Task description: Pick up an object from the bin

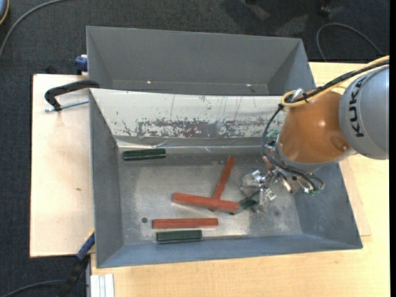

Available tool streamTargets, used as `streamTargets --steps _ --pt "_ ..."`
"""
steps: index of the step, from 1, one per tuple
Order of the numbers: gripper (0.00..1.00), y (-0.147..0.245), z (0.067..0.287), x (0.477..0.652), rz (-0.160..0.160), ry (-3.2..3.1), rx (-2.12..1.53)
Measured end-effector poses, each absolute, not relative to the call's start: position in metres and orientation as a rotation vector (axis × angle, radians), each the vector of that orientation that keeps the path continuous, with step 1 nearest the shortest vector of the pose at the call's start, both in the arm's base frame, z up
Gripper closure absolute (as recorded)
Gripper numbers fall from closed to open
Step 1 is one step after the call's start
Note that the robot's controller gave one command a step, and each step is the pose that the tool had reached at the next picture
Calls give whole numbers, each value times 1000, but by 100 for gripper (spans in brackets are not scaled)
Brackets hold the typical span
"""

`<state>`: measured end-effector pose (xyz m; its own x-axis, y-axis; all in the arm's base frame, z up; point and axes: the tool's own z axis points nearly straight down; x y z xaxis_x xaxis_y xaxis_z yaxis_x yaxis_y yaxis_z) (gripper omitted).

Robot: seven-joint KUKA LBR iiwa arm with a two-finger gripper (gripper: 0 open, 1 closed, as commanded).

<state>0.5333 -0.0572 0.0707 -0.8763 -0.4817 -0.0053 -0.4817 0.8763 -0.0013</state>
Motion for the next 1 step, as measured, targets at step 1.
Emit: streamTargets --steps 1 --pt "100 -33 214 517 -4 3041 -731"
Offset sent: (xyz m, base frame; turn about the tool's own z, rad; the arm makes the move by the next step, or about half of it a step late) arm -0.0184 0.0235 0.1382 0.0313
